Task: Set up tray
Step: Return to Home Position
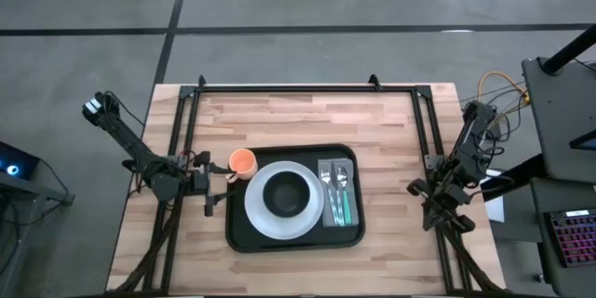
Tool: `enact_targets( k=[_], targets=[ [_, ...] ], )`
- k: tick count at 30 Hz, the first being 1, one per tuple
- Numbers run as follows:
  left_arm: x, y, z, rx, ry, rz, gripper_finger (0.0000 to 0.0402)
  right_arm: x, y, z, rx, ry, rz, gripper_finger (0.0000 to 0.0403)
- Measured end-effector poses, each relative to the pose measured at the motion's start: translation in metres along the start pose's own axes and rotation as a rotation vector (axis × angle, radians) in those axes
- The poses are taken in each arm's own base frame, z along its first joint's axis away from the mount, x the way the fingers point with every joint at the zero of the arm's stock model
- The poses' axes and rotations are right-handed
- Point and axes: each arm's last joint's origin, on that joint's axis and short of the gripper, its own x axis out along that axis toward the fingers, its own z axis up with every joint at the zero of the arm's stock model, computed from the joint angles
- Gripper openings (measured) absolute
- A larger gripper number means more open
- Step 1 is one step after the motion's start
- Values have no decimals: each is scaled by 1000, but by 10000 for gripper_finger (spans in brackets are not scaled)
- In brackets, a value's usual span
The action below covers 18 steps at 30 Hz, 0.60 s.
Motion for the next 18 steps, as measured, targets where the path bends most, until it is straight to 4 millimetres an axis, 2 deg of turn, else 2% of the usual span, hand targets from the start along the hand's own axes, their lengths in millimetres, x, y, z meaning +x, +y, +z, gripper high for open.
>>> enact_targets(
  k=[9,14,18],
  targets=[
    [-1,1,-3,-2,-2,0,253,1,0,-1,-2,11,0,9],
    [-4,6,-17,-11,-9,0,253,1,0,-1,-2,11,0,8],
    [-5,12,-19,-17,-7,23,253,1,0,-1,-1,11,0,9]
  ],
)
